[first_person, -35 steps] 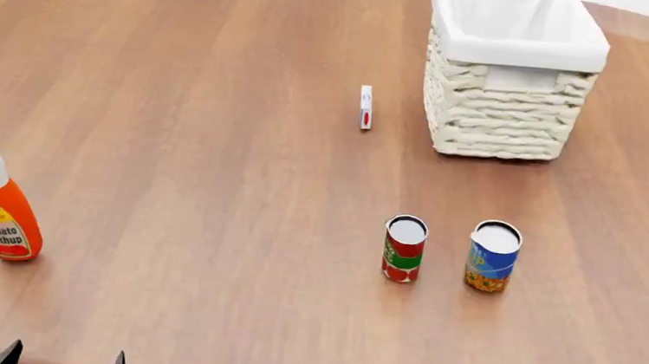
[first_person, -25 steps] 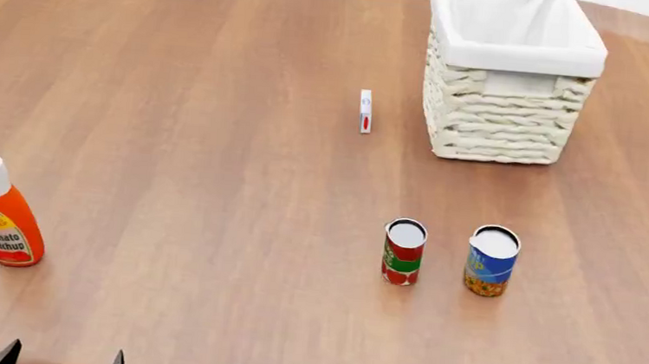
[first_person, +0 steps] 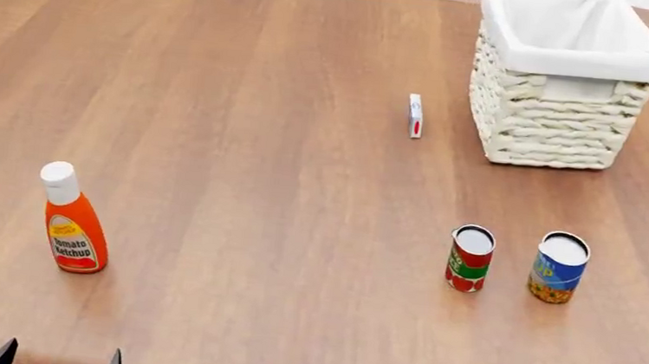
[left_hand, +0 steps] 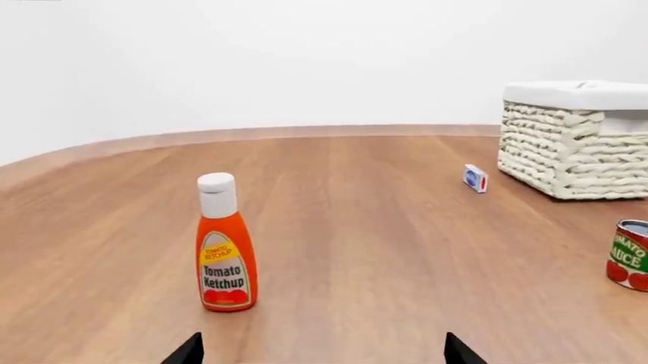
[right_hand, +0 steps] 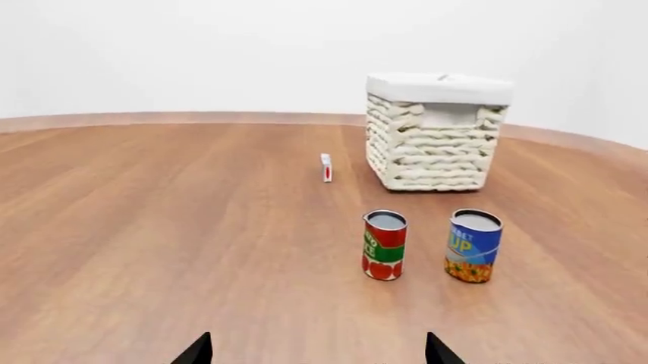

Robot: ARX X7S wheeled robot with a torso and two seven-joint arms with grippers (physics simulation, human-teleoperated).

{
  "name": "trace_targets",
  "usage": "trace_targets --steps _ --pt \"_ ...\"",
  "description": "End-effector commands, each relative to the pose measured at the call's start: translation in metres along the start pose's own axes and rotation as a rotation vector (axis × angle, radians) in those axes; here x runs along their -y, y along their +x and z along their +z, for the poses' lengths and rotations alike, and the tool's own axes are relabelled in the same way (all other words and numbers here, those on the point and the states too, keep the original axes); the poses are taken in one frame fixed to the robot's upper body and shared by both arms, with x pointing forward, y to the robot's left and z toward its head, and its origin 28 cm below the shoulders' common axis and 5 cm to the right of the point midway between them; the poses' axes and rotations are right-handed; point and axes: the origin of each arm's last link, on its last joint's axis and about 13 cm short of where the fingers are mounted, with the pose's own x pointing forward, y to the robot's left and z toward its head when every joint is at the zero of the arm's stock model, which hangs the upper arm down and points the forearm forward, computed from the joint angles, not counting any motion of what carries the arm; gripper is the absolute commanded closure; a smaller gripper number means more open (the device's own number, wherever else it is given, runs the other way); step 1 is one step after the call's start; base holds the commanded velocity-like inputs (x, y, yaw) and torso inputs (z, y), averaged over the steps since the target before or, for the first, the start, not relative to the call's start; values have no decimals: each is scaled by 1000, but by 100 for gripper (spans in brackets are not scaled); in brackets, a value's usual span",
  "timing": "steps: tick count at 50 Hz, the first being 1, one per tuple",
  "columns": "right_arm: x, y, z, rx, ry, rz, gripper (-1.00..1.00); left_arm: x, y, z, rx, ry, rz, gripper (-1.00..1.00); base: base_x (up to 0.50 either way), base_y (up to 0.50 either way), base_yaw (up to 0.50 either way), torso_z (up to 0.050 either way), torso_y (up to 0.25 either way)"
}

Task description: Pick up the alphabet soup and the cream cheese box, and put them in the basket.

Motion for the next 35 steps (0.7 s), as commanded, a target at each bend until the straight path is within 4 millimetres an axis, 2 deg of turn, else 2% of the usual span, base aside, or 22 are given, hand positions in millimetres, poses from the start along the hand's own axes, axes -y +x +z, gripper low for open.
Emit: trace_targets --steps 1,3,5,6,7,10,11,13,14,15,19,21,22,24,35 --pt "0 1 6 -24 27 -15 -100 2 1 7 5 10 5 -100 0 0 0 0 0" --pt "3 2 20 -27 36 -21 -100 3 3 19 32 35 -12 -100 0 0 0 0 0" --pt "6 3 52 -14 50 21 -100 3 11 46 15 12 -30 -100 0 0 0 0 0" --pt "6 4 61 -12 53 46 -100 3 14 54 18 16 -25 -100 0 0 0 0 0" --pt "7 7 85 -2 35 60 -100 3 19 78 48 15 -19 -100 0 0 0 0 0" --pt "9 10 120 12 -16 69 -100 3 27 111 63 2 -36 -100 0 0 0 0 0" --pt "12 15 140 28 -78 48 -100 3 34 132 99 1 -26 -100 0 0 0 0 0" --pt "17 20 156 27 -82 50 -100 2 38 148 181 26 27 -100 0 0 0 0 0" --pt "22 26 167 30 -116 26 -100 1 41 166 162 -5 -6 -100 0 0 0 0 0" --pt "24 28 175 26 -112 31 -100 1 43 175 187 -9 -2 -100 0 0 0 0 0" --pt "33 29 198 31 -89 29 -100 -1 46 192 177 -32 -42 -100 0 0 0 0 0" --pt "34 29 204 29 -88 26 -100 -1 48 196 169 -44 -52 -100 0 0 0 0 0" --pt "34 27 205 41 -82 111 -100 -1 48 197 180 -44 -49 -100 27 0 0 0 0" --pt "34 27 205 31 -87 67 -100 -1 48 196 174 -44 -56 -100 500 0 0 0 0" --pt "34 28 206 25 -95 53 -100 -3 51 194 183 -34 -49 -100 500 0 0 0 0"
